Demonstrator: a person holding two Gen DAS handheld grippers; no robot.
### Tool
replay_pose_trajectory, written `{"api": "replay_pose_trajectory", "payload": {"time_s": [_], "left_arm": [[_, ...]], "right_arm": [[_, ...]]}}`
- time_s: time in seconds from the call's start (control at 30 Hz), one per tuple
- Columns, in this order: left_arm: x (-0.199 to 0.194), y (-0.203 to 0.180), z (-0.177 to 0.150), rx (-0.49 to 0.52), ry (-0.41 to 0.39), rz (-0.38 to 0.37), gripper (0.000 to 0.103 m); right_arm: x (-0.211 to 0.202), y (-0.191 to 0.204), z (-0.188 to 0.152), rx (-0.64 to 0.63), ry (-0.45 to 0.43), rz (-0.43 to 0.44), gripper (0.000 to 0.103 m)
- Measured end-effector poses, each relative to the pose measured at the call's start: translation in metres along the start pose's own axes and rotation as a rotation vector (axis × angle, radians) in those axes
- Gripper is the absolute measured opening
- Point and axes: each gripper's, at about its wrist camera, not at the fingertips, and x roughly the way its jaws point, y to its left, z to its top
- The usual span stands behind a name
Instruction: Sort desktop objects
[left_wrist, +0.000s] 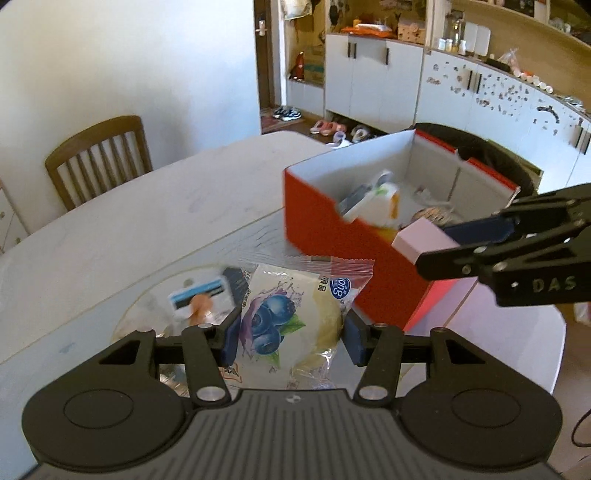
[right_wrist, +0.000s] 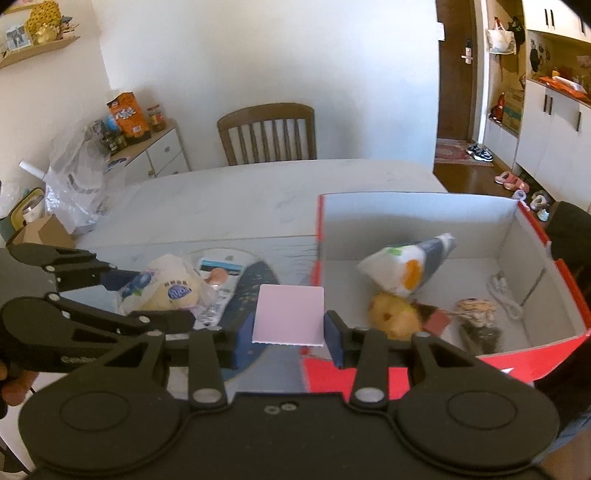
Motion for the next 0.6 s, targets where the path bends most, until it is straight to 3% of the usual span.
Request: {"api": "replay_pose_trajectory", "payload": {"time_s": [0.6], "left_arm": [[0.047, -0.090, 0.069, 0.131, 0.008, -0.068, 0.054]], "right_arm": [[-0.020, -0.098, -0.001, 0.035, -0.021, -0.116, 0.040]]}}
